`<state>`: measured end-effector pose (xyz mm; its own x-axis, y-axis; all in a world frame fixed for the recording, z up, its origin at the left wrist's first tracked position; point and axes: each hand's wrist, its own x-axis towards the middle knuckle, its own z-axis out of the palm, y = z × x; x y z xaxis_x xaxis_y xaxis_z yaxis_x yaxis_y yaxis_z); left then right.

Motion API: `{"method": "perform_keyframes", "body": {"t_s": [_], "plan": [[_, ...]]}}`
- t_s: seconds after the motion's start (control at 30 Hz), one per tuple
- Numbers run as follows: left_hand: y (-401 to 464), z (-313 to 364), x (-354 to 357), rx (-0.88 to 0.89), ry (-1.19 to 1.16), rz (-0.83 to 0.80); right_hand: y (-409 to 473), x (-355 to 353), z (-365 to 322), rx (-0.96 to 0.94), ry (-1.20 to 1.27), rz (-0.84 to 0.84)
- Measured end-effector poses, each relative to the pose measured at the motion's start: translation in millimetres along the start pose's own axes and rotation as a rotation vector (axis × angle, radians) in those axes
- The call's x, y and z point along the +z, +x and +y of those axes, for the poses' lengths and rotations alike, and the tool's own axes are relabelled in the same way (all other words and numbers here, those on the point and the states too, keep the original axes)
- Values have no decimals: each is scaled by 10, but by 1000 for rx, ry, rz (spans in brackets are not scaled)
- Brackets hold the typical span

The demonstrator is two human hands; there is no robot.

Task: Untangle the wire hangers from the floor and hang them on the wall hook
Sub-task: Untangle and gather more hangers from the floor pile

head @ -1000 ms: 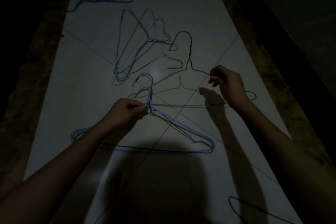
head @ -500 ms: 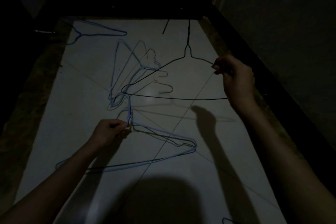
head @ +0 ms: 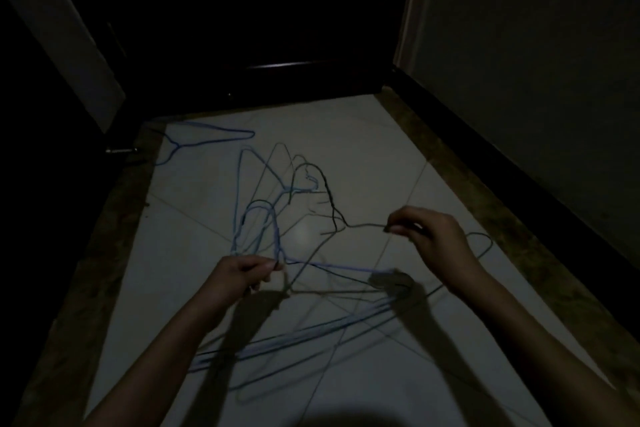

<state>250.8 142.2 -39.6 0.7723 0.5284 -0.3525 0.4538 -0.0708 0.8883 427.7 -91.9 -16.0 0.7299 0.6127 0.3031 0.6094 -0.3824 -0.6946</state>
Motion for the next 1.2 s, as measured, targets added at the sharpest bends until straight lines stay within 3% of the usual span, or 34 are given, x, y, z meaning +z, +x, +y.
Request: {"method": "perform_keyframes", "body": {"t_s": [0.27, 0.8, 0.97, 1.2], "plan": [[-139, 663, 281, -9, -56, -184, -29, 18, -208, -36, -141, 2], [-270, 804, 301, -269, -480, -358, -4, -24, -259, 69, 27, -57], [-268, 752, 363, -218, -396, -313, -42, -26, -241, 143, 88, -103], [-264, 728, 546, -304, -374, -333, -325, -181, -40, 214, 114, -141]]}}
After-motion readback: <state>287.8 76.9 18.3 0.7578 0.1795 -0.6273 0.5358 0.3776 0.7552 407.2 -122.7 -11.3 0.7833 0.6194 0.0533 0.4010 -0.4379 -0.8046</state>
